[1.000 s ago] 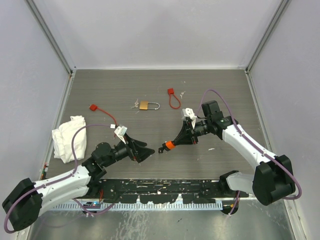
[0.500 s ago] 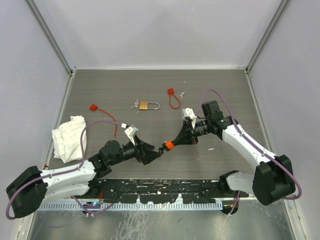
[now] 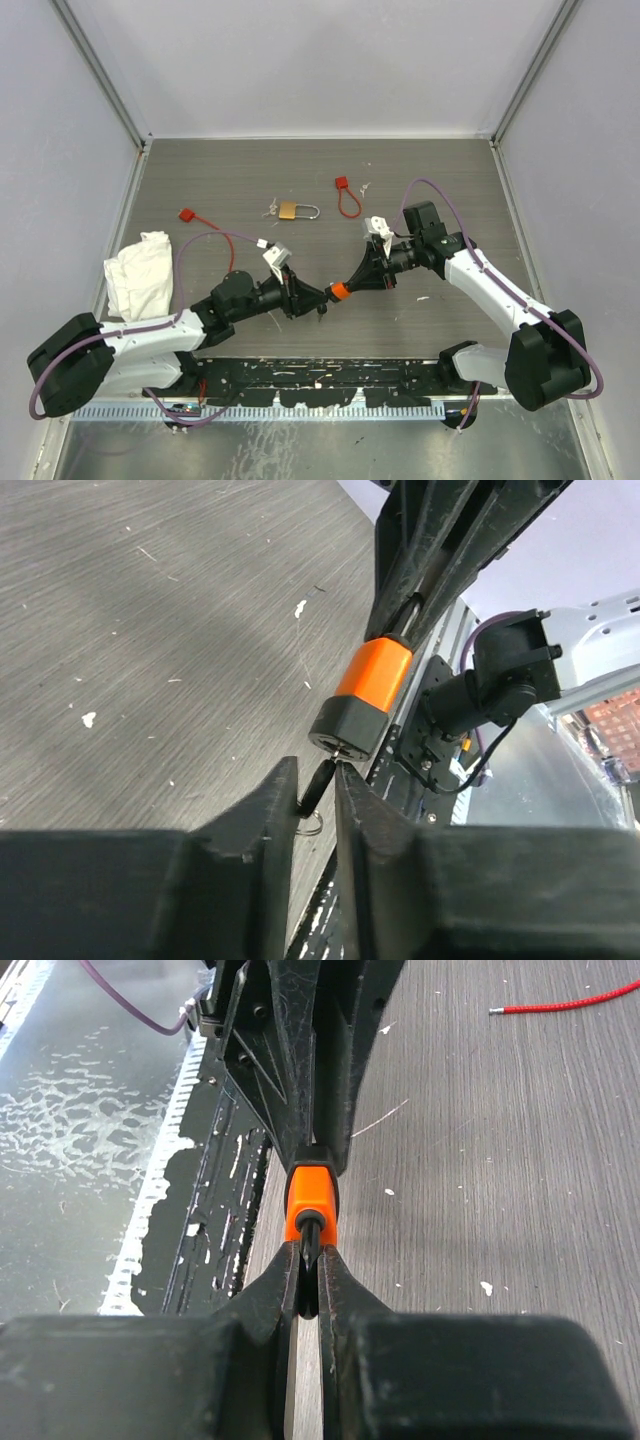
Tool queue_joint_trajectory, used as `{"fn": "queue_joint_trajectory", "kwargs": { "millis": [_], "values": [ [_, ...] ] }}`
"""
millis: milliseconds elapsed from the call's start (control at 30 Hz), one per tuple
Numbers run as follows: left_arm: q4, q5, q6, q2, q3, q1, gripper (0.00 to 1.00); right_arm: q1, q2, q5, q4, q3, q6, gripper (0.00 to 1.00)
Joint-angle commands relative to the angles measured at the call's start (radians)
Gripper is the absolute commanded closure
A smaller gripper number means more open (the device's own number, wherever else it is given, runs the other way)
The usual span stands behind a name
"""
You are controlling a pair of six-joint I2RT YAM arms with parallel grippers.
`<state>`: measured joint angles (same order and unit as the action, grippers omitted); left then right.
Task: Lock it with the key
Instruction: Lock the lock.
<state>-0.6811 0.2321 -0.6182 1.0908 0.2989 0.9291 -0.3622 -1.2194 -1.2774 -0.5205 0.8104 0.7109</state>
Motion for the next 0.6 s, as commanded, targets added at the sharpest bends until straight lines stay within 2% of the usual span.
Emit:
{"fn": "queue_joint_trajectory", "kwargs": {
  "millis": [0,67,100,267,400,567],
  "values": [
    [-0.070,0.022,0.025,0.018,0.055,0.006,0.86,0.005,0.011,-0.065,0.010,0.048,0.015,0.99],
    [-0.070,0.037,0.035,0.020,0.052,0.006,0.99,0.005,0.013,-0.064,0.008,0.050,0.015,0.99],
    [-0.068,0.040,0.040,0.017,0.049,0.006,1.00,0.006,0.013,-0.062,0.008,0.051,0.015,0.99],
    [0.022,0.031,0.136,-0.083,0.001,0.006,1.00,0.020,0.011,-0.069,-0.010,0.063,0.015,0.99],
    [0.169,-0.042,0.288,-0.257,-0.048,0.005,1.00,0.049,0.001,-0.086,-0.037,0.083,0.015,0.99],
    [0.226,-0.064,0.374,-0.474,-0.135,0.004,1.00,0.076,-0.005,-0.088,-0.052,0.093,0.021,0.99]
  ]
}}
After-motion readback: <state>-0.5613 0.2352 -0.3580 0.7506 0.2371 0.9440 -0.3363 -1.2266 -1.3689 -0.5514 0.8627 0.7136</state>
